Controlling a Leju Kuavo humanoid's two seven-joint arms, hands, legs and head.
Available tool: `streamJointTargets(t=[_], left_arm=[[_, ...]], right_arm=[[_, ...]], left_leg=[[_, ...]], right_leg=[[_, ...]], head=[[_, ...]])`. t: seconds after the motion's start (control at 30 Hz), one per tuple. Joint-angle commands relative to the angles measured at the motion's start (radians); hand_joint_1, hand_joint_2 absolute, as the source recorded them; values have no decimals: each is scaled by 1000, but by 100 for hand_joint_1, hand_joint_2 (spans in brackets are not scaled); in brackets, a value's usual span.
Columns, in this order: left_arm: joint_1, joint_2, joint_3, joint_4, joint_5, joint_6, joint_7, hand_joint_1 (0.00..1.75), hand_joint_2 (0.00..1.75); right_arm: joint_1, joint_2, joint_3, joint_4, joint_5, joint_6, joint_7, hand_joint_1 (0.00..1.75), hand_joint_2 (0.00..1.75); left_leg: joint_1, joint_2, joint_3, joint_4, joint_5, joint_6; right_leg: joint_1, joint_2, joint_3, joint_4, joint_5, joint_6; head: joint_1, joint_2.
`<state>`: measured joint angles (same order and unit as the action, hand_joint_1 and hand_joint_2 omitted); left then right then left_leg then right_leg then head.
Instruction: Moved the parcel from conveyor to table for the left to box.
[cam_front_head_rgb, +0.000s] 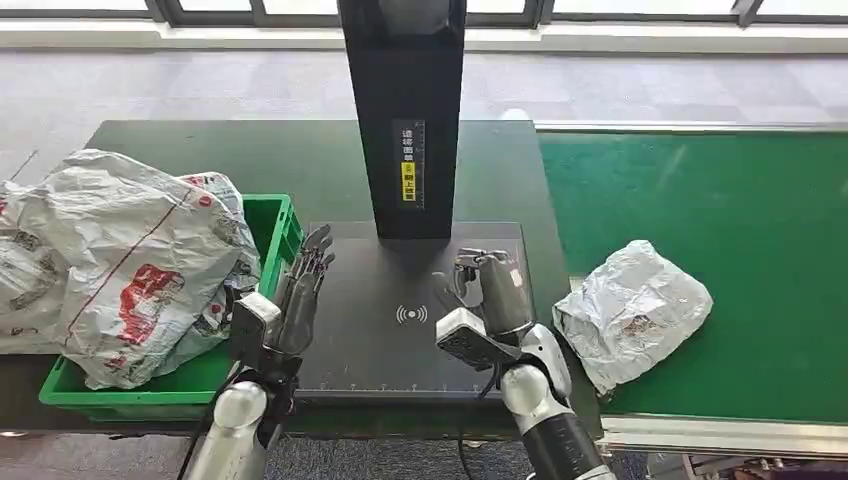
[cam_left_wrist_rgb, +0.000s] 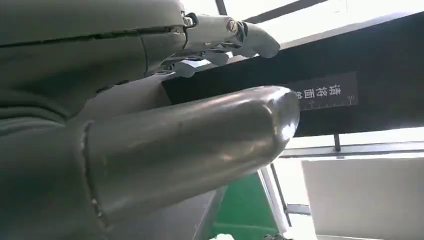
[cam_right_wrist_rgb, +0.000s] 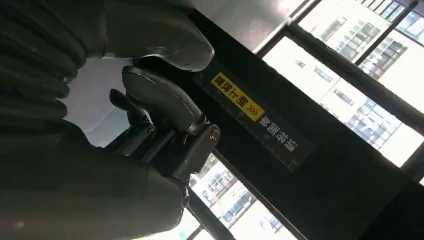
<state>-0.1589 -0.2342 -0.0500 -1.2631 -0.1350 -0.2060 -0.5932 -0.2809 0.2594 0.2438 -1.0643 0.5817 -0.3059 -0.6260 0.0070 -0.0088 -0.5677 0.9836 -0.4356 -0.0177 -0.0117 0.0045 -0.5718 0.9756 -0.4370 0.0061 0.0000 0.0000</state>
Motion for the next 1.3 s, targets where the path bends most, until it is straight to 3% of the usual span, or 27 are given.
streamJointTargets(t=[0.03,0.07,0.1,0.27,0.47,0.77,0.87,1.03,1.2,1.3], left_arm=[[-9,28,-21,14,5,9,9,0,0],[-6,30,-18,14,6,11,12,0,0],[-1,30,-15,18,10,10,14,0,0],[16,27,-11,22,13,8,-1,0,0],[48,18,14,-67,-9,13,25,0,0],[64,25,16,-87,-9,12,24,0,0],[69,18,11,-81,12,3,10,0,0],[4,11,-9,80,85,-14,-5,0,0],[80,2,-41,26,56,3,-8,0,0],[74,-5,-47,37,46,17,6,0,0]], right_arm=[[-69,-38,11,144,83,-74,192,175,175],[-67,-55,-18,145,78,-82,207,38,175],[-60,-80,-50,144,111,-124,240,0,175],[38,-159,-220,19,160,-165,256,0,175],[95,-149,-378,-119,313,-160,337,0,175],[101,-133,-418,-87,439,-194,386,0,175],[122,-135,-431,-49,435,-215,378,0,175],[85,-140,-502,200,464,-203,399,0,175],[52,-140,-510,434,591,-63,551,0,175],[48,-135,-512,470,610,-94,570,0,175]], left_leg=[[0,2,1,0,0,0],[0,2,0,0,0,0],[0,1,1,-1,0,1],[0,-3,2,-3,1,2],[-1,-3,-1,1,-1,1],[-1,0,-1,0,-1,1],[-1,0,1,-1,-1,1],[0,-2,1,-2,0,1],[-1,1,2,-2,-1,1],[0,1,2,-2,-1,1]], right_leg=[[0,1,0,0,0,0],[1,0,0,-1,0,0],[0,0,1,-2,1,0],[1,-5,3,-4,0,0],[-1,-4,1,-1,-1,0],[-1,-1,-1,-1,0,0],[0,-2,1,-3,0,0],[0,-3,3,-4,0,0],[0,0,2,-4,0,0],[0,0,2,-4,0,0]], head=[[0,0],[0,0],[0,0],[0,0],[0,0],[0,0],[0,0],[0,0],[0,0],[0,0]])
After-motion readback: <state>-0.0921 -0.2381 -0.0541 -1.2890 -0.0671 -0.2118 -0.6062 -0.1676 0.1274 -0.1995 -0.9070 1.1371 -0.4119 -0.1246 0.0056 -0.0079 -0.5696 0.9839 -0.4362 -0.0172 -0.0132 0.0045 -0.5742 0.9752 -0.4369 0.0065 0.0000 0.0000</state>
